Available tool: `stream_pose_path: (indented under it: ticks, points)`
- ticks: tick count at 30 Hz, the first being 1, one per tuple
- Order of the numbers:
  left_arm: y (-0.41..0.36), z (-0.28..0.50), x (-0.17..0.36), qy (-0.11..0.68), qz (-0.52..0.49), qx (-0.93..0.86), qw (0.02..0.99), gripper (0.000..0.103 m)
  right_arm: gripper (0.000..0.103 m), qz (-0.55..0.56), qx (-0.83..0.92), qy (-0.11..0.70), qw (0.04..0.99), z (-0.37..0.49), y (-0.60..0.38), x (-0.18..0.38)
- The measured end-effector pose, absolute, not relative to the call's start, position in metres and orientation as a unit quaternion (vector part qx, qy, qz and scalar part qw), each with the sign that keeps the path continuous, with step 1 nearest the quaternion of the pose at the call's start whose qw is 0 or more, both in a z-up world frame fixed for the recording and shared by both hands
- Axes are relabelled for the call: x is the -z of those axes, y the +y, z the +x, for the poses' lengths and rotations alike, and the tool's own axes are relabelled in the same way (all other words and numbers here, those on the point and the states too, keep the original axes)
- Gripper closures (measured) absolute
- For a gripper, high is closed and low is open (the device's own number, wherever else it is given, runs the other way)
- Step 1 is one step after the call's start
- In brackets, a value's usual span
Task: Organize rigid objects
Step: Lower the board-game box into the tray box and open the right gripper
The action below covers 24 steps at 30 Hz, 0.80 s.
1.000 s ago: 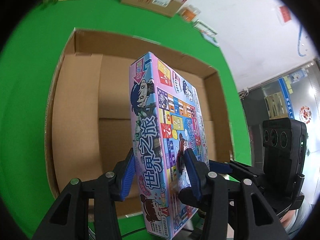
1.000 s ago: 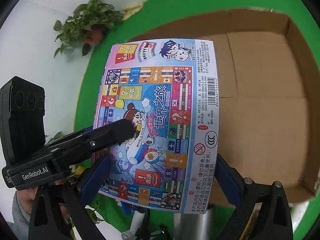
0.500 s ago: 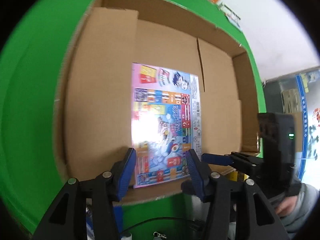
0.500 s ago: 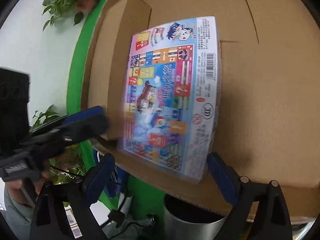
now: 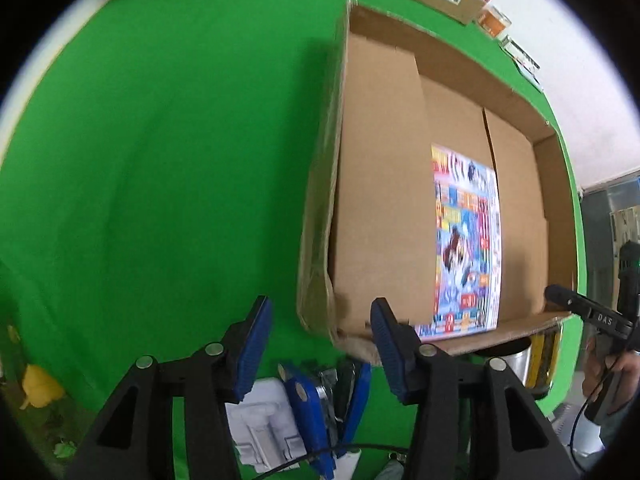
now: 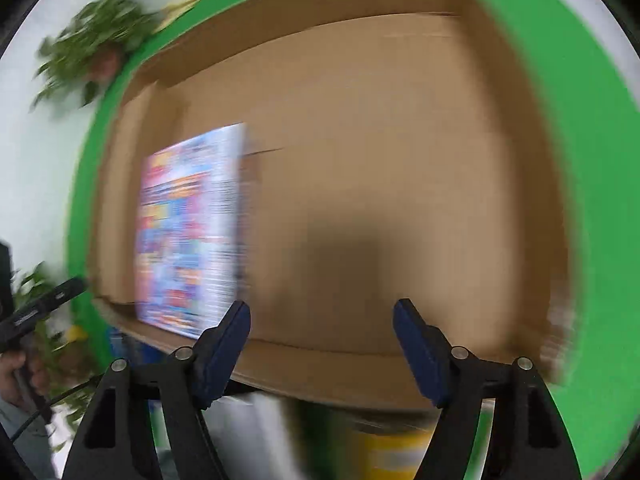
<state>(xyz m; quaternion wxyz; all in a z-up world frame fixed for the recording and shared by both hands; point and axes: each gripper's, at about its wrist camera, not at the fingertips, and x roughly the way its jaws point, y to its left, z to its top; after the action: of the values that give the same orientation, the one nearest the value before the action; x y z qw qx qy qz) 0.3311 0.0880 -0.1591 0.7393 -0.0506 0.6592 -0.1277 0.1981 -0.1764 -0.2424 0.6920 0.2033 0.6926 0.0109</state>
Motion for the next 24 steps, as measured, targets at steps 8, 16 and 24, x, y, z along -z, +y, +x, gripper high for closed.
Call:
stream_pose_path:
  ticks: [8,16,24]
  points:
    - [0.071,0.322,0.168,0.679,-0.042,0.125,0.722,0.090,0.079,0.133,0.040,0.709,0.692,0.158,-0.222,0.257]
    - [0.054,0.304,0.168,0.690,-0.029,0.107,0.715,0.090,0.099,0.134,0.066,0.713,0.685,0.156,-0.247,0.263]
    - [0.041,0.290,0.148,0.668,-0.004,0.085,0.739,0.087,0.001,0.148,0.052,0.627,0.763,0.161,-0.202,0.201]
